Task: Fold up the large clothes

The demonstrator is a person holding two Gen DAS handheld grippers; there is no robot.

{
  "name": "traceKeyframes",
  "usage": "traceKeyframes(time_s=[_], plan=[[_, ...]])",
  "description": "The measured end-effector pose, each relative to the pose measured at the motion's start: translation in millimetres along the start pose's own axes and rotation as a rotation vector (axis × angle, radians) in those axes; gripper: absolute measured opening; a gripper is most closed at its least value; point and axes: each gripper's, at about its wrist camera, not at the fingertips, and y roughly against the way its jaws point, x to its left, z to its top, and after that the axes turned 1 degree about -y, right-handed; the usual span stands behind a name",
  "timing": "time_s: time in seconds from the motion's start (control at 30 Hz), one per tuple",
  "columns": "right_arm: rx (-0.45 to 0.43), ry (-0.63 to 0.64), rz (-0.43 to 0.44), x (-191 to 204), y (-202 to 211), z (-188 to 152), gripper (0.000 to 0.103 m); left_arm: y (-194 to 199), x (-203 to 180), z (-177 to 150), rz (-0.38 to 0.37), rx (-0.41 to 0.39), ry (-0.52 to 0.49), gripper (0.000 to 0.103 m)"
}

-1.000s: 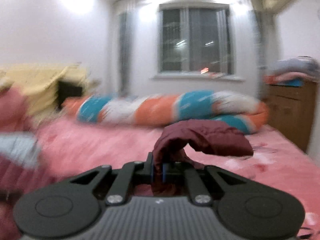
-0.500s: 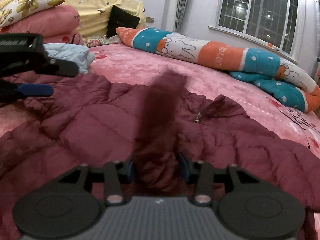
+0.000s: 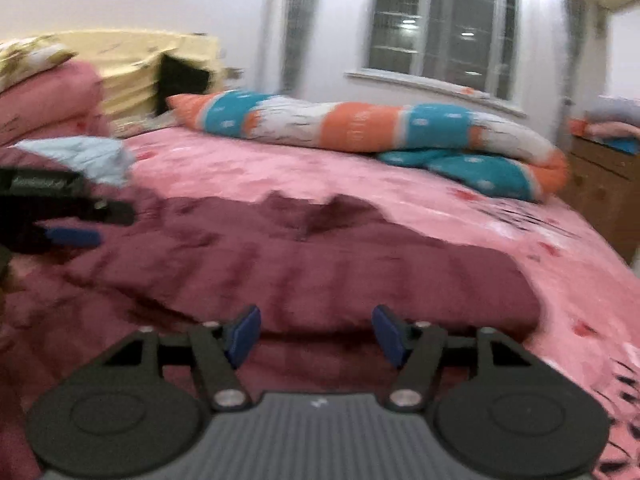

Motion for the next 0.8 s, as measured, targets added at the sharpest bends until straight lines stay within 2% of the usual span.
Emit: traceKeyframes(time_s=[0.2, 0.3, 0.43, 0.53, 0.8], plan=[[0.050, -0.201, -0.146, -60.9, -3.6, -12.0, 0.066, -18.3, -8.8, -10.4, 0.037, 0.048, -0.065, 0.086], [0.077, -0.308, -0.135, -80.1, -16.5, -16.0, 0.066, -27.6, -12.2, -14.3, 0.054, 0.064, -0.091, 0.084], [0.085, -0.329, -0.153, -84.1, -31.8, -15.1, 0.066, -37.5, -16.5, -15.3, 0.056, 0.079, -0.109, 0.081], [0.108, -0.370, -0.169, -90.9, -45.2, -16.1, 0.066, -43.9, -21.6, -15.6, 0.051, 0.083, -0.123, 0.071], [0.087, -0.454, -0.195, -102.3, -60.0, -21.4, 0.065, -61.1, -28.9, -7.9, 0.051, 0.057, -0.159, 0.030]])
